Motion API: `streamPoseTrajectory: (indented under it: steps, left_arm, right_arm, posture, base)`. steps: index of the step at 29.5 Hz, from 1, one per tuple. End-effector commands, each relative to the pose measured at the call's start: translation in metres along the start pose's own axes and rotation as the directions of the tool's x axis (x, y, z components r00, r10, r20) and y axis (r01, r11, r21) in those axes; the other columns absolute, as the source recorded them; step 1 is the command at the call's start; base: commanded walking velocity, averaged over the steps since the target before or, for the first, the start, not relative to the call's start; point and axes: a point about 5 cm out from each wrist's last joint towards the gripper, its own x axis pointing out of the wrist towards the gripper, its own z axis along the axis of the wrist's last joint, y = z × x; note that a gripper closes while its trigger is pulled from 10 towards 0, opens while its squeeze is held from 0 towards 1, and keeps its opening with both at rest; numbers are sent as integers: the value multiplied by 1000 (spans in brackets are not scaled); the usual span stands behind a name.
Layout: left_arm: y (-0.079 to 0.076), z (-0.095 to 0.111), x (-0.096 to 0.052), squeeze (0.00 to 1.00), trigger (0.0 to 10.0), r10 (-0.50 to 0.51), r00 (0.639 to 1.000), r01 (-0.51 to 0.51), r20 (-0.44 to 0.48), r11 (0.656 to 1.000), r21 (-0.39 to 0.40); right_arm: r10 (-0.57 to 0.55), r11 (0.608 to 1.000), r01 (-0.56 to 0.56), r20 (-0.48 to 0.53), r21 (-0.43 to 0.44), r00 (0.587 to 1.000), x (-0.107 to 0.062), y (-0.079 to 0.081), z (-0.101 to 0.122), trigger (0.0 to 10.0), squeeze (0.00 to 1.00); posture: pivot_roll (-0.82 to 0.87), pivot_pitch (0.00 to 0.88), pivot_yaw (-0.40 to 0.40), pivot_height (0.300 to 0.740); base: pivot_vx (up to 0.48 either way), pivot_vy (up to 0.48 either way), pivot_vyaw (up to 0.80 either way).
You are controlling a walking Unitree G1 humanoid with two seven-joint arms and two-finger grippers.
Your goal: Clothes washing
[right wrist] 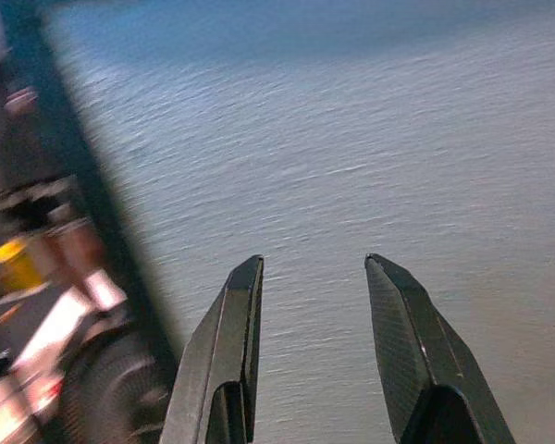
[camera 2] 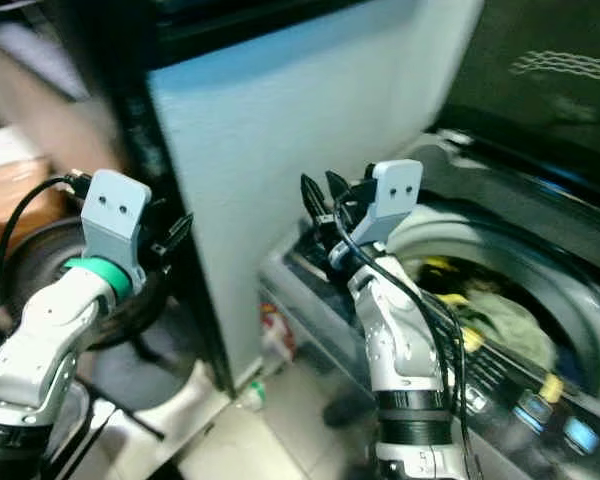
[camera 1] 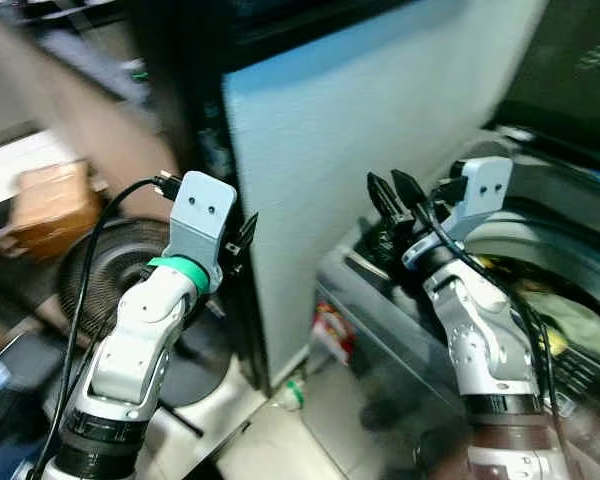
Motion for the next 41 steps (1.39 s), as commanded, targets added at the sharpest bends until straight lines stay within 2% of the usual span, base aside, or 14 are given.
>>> streamPoseTrajectory:
  steps: [1, 19, 25, 27, 41]
  left_arm:
    - [-2, -3, -1, 0, 10000, -7, 1000, 7, -14, 1000, 14]
    - [-3, -4, -1, 0, 10000, -18, 1000, 19, -20, 1000, 19]
    - [-2, -7, 0, 0, 10000, 12, 999, -13, -38, 1000, -17]
    - [1, -11, -1, 0, 10000, 45, 998, -49, -53, 996, -71]
    - [4, -15, -4, 0, 10000, 79, 995, -86, -61, 991, -107]
  right_arm:
    - [-16, 1000, 16, 1, -10, 1000, -2, -2, -2, 10000, 0]
    - [-48, 999, 48, -4, -14, 999, -4, -7, -5, 10000, 0]
    - [-52, 999, 52, 1, -13, 999, -5, -7, -4, 10000, 0]
    - [-52, 999, 52, -1, -12, 999, -5, -7, -5, 10000, 0]
    - [-44, 999, 44, -12, 0, 999, -7, -2, -11, 10000, 0]
  posture:
    - [127, 36, 59, 740]
    - [125, 40, 65, 740]
    - [120, 41, 65, 740]
    - [119, 41, 64, 740]
    - [118, 31, 55, 740]
  base:
    - [0, 0, 800]
    - [0, 0, 800]
    - [0, 0, 800]
    - [0, 0, 800]
    - [0, 0, 800]
